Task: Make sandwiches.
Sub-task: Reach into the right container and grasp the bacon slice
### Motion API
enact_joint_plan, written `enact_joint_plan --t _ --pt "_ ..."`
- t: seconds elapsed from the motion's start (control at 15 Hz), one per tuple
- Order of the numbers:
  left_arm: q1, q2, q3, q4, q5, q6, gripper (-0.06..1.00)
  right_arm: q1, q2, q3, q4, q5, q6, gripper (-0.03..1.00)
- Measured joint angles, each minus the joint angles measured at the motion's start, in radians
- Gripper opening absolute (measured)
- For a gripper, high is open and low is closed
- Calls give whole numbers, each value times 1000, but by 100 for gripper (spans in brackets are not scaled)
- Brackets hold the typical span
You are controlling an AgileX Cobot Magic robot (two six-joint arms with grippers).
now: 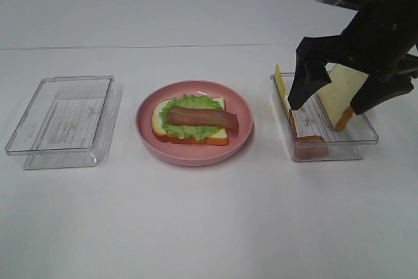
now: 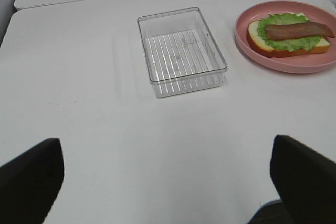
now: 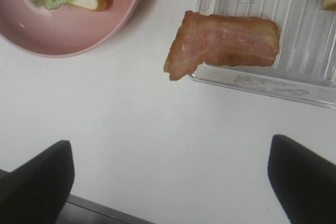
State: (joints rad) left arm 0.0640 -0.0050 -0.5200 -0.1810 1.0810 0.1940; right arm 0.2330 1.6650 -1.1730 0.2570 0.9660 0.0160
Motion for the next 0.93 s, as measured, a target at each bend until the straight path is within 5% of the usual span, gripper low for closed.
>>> enact_joint_plan --t 0.73,0.93 --pt "0 0 0 0 0 0 99 0 340 -177 -16 -33 -3 94" --pt "0 0 0 0 0 0 99 0 349 -178 -31 -43 -3 82"
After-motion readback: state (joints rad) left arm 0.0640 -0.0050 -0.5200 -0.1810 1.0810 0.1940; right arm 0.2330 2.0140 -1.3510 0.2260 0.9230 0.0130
